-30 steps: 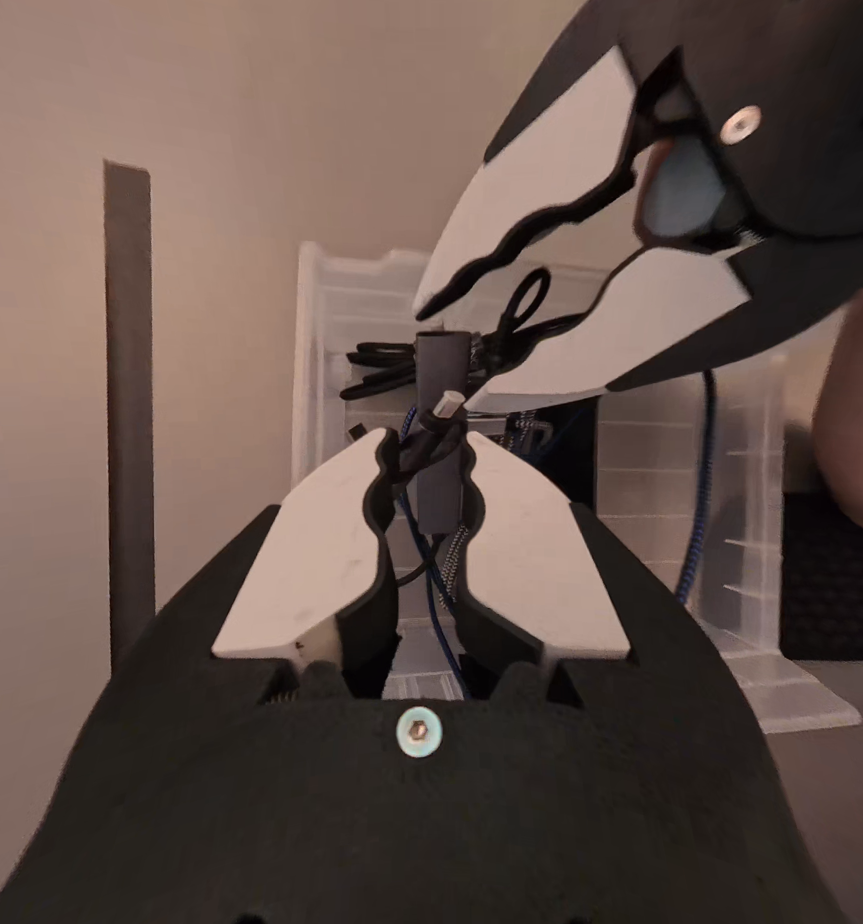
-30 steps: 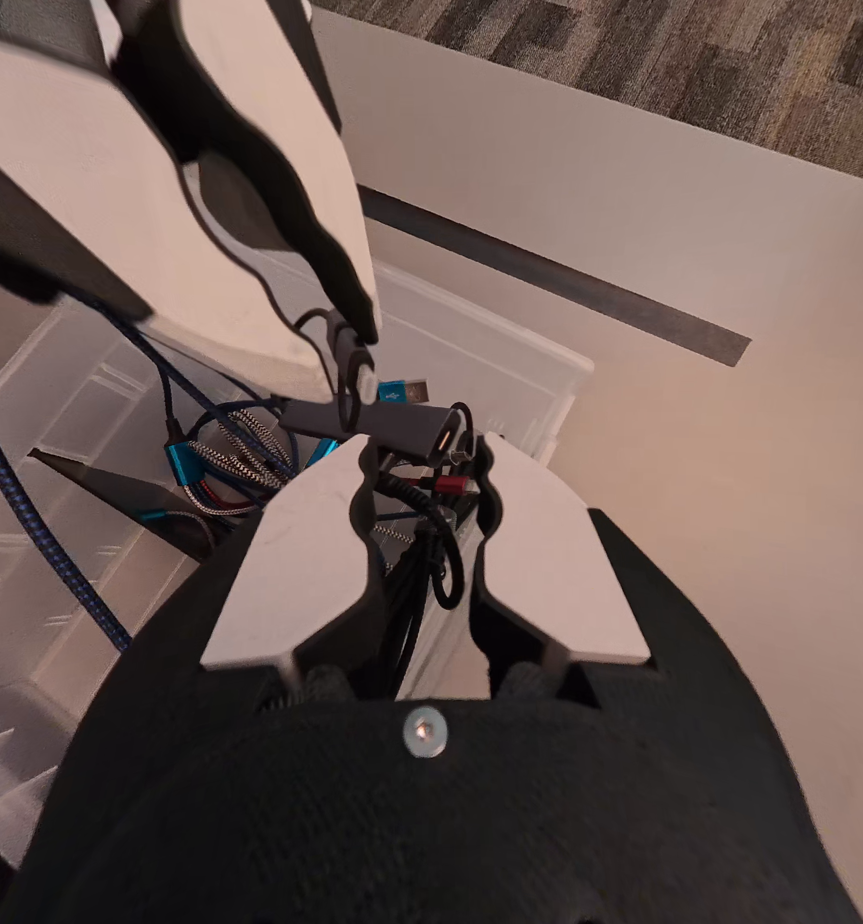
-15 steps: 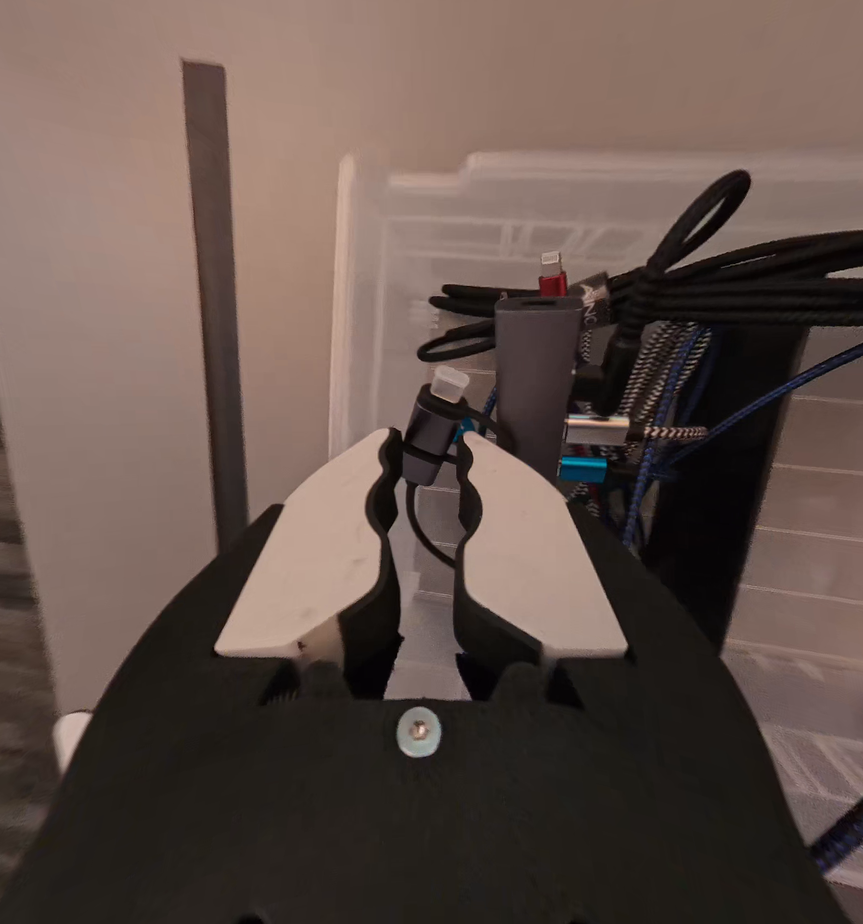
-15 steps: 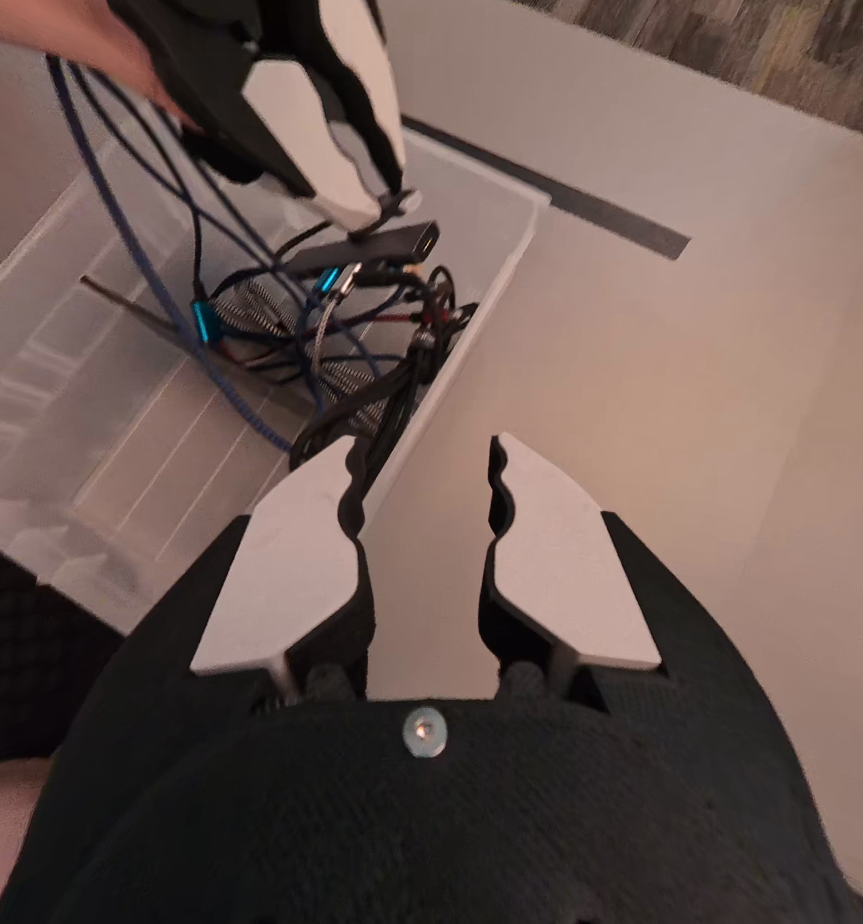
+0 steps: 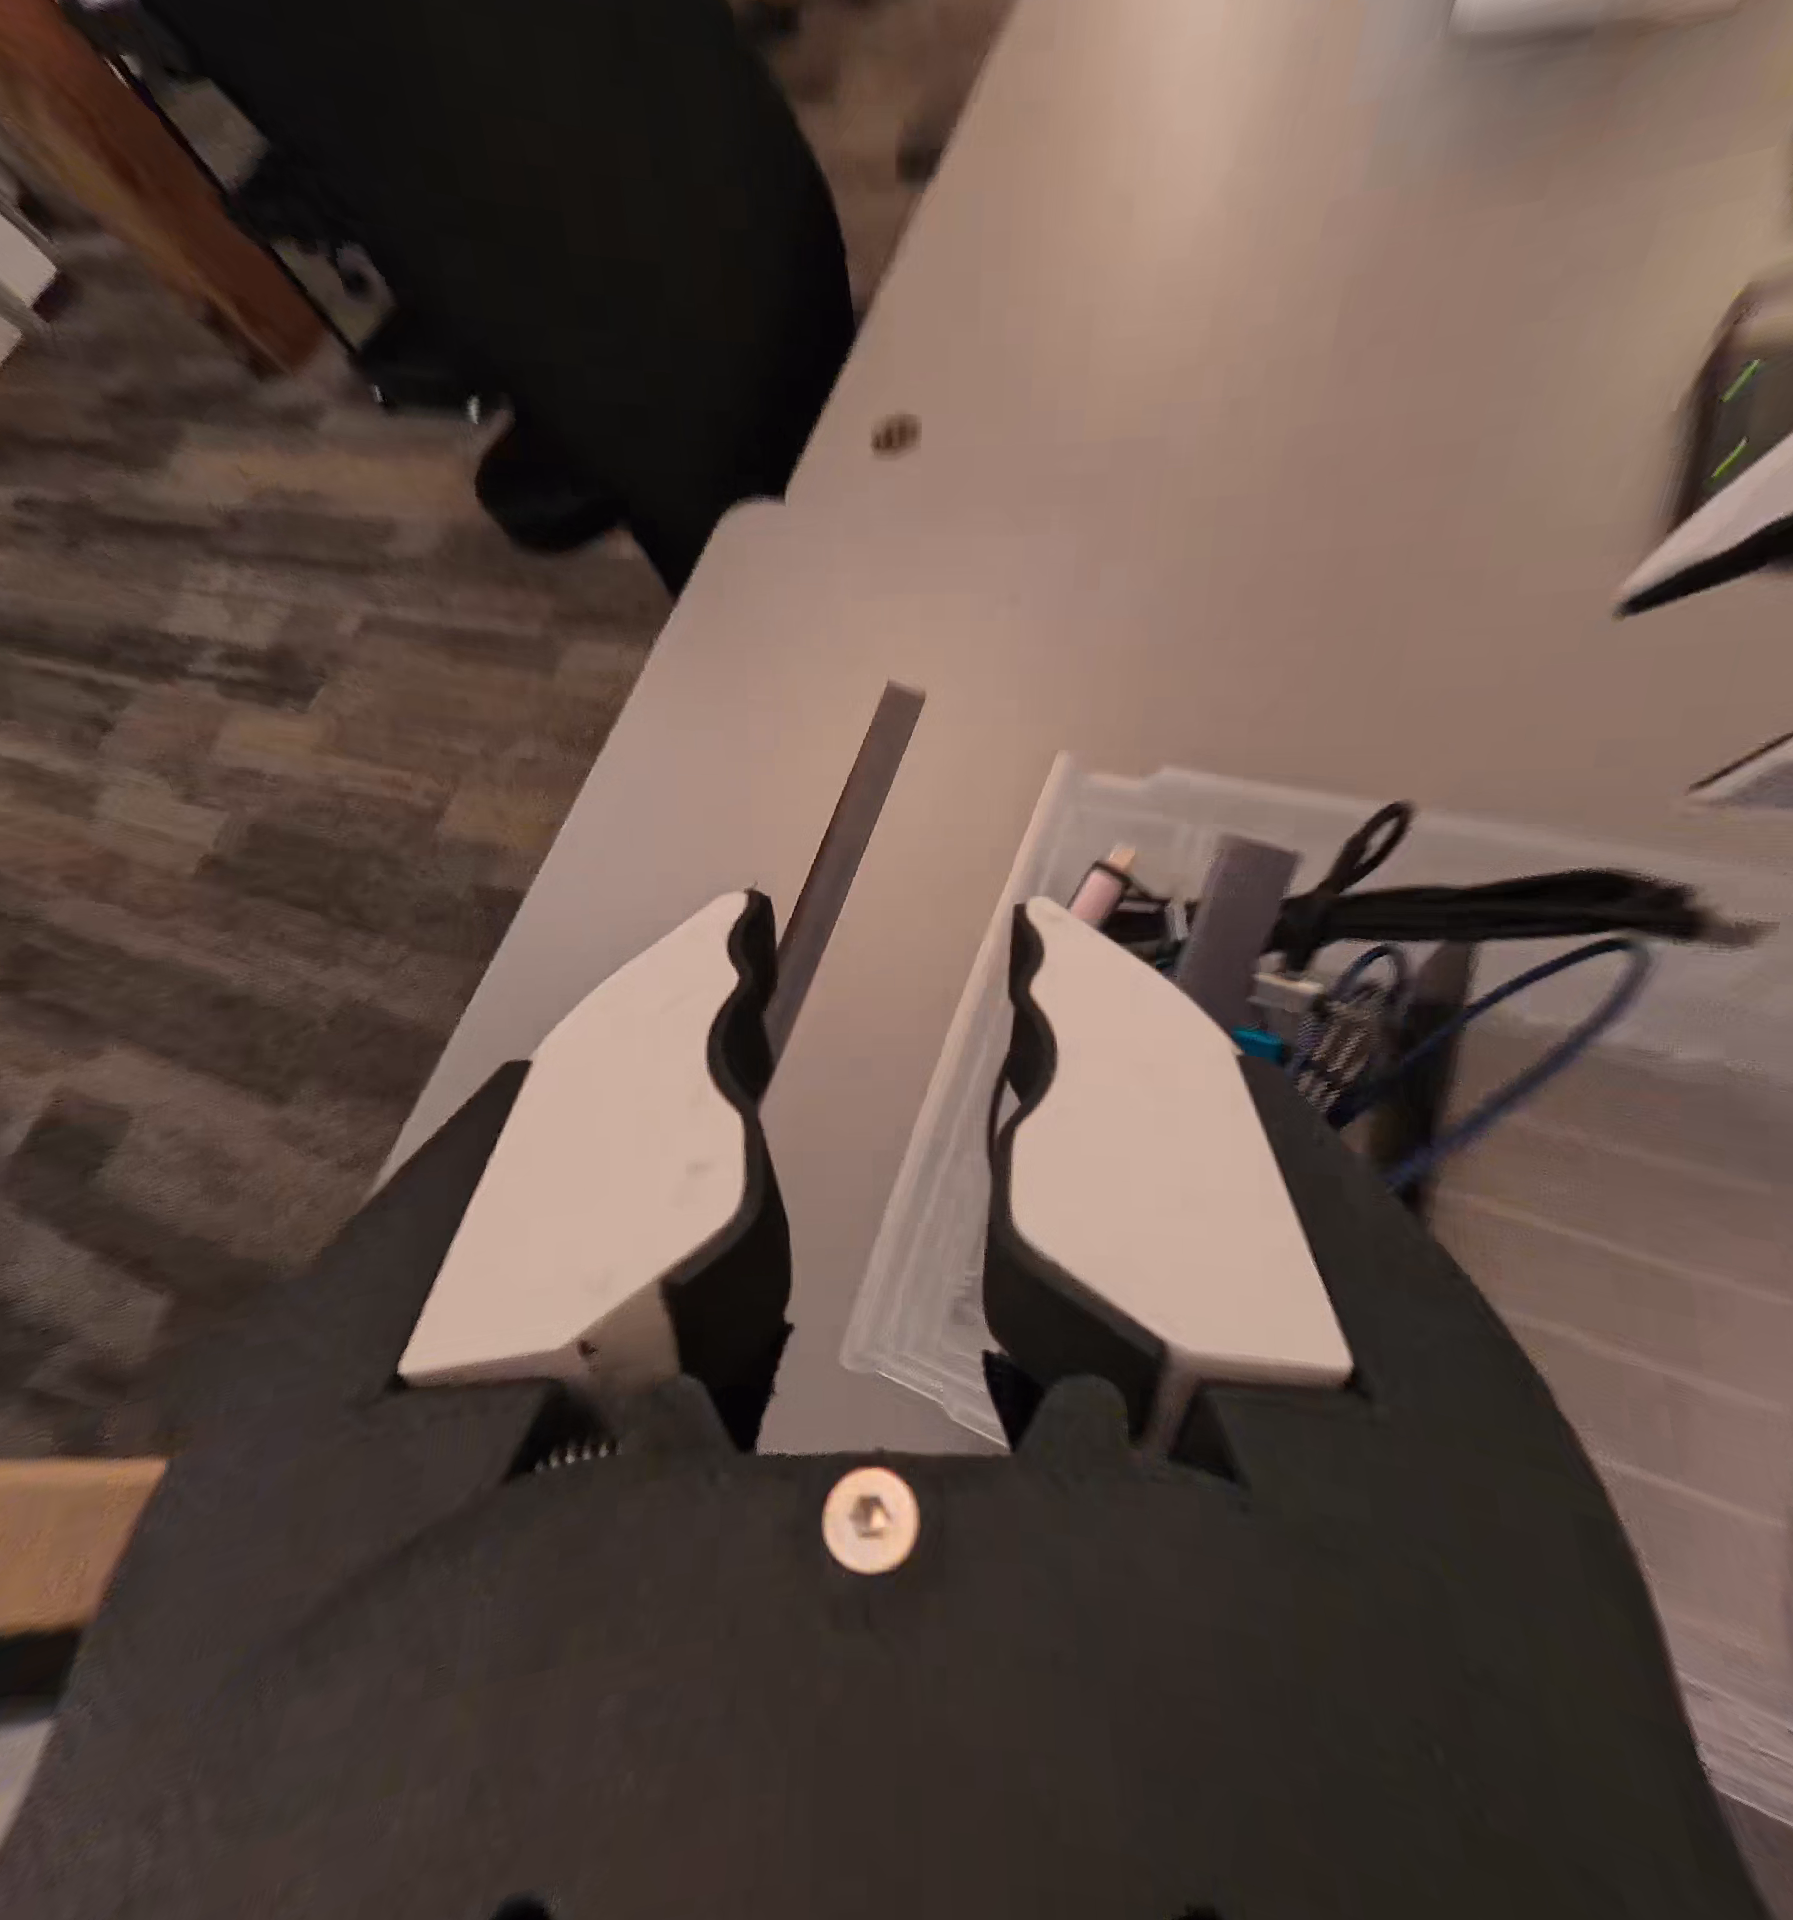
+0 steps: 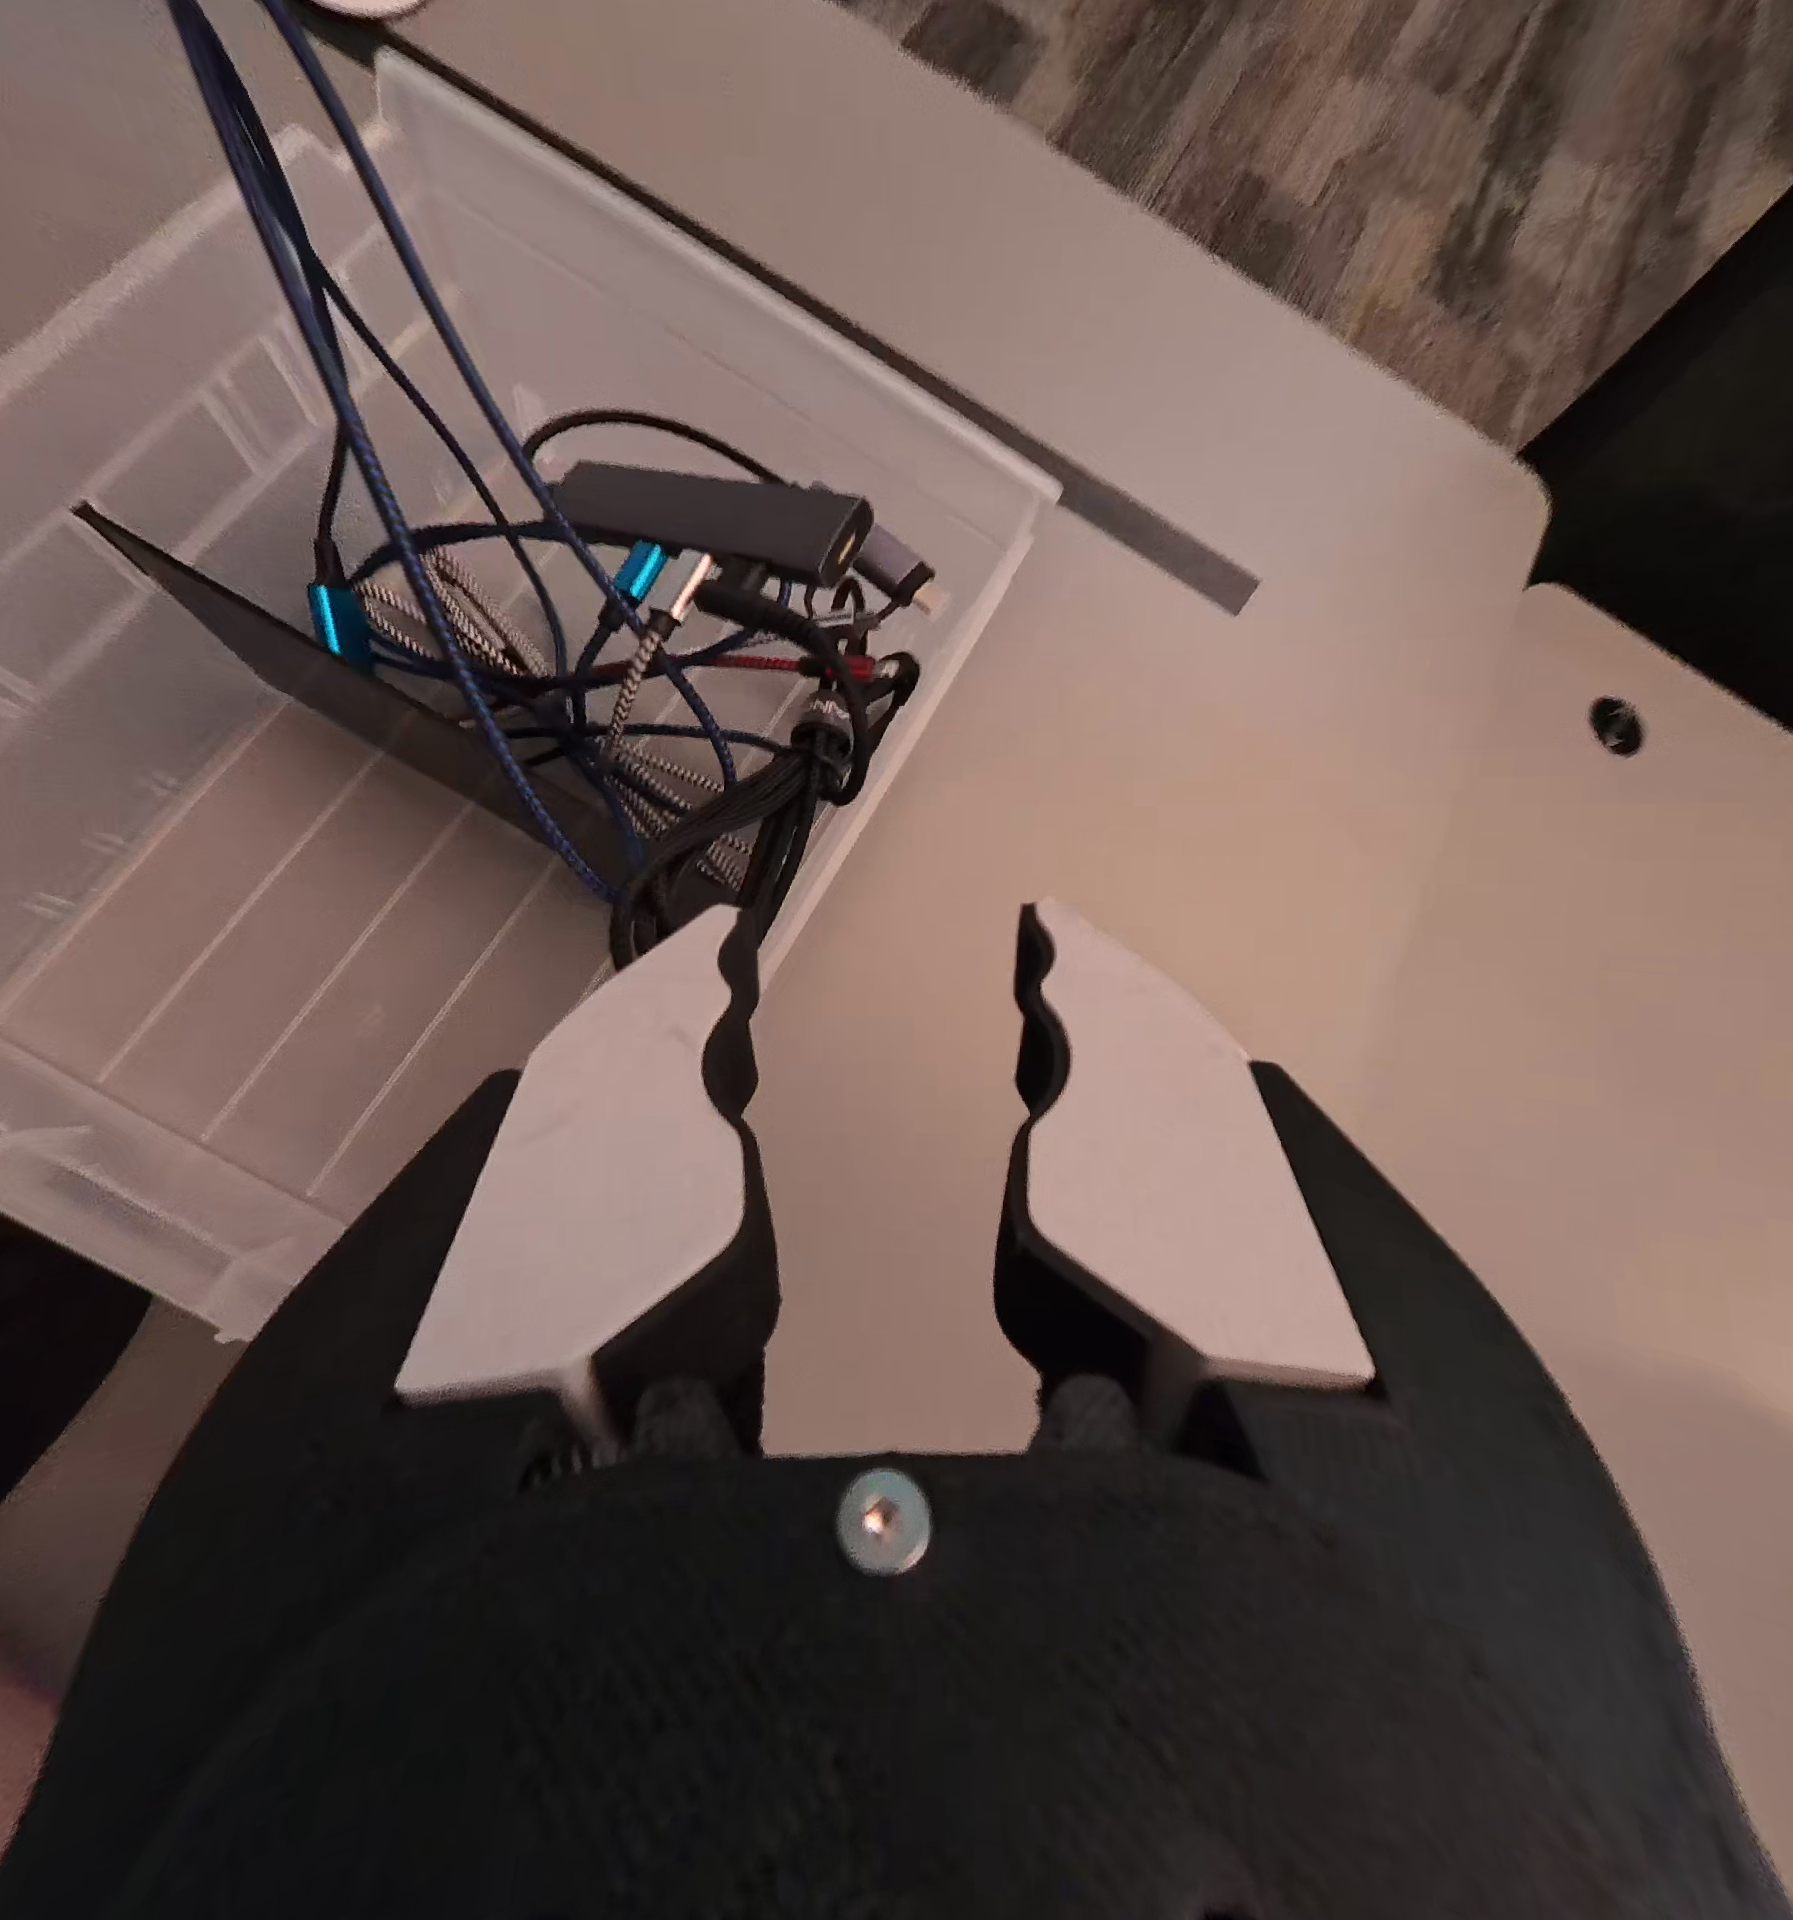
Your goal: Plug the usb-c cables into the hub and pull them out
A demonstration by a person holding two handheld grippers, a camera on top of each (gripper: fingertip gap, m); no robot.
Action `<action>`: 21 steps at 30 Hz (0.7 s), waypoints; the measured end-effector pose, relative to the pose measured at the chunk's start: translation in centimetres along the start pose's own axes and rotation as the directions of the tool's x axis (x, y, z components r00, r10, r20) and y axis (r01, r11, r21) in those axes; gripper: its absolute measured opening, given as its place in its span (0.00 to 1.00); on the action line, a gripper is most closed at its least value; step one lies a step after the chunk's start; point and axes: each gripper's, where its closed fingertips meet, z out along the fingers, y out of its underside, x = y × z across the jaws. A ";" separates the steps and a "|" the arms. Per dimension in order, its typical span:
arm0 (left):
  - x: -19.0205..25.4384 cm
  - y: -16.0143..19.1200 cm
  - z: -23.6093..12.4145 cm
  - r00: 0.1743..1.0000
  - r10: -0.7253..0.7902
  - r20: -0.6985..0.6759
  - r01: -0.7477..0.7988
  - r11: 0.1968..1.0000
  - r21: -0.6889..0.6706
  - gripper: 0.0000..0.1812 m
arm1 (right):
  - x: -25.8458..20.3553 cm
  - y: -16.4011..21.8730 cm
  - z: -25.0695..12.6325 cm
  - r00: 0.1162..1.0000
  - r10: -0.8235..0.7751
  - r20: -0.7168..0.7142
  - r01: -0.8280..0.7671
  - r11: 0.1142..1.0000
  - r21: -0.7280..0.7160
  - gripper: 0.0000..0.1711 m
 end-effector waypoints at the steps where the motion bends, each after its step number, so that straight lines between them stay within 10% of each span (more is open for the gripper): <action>1: 0.1 -0.3 -1.9 0.998 -0.052 -0.022 0.053 0.996 0.072 0.24 | 0.2 -0.5 -0.5 1.000 -0.005 -0.017 0.005 1.000 0.030 0.28; 9: 1.4 3.5 -21.2 0.976 -0.193 -0.105 0.220 0.867 0.446 0.38 | 1.4 -8.9 -6.6 0.968 -0.008 -0.252 0.111 0.911 0.398 0.34; 17: -6.2 16.7 -38.2 0.842 -0.352 0.409 0.236 0.922 0.307 0.40 | -5.5 -18.5 -14.4 0.967 0.010 -0.254 0.204 0.565 0.800 0.47; 21: -7.0 25.3 -42.0 0.748 -0.454 0.484 0.435 0.886 0.159 0.38 | -7.6 -20.3 -14.3 0.962 0.006 -0.272 0.226 0.539 0.811 0.46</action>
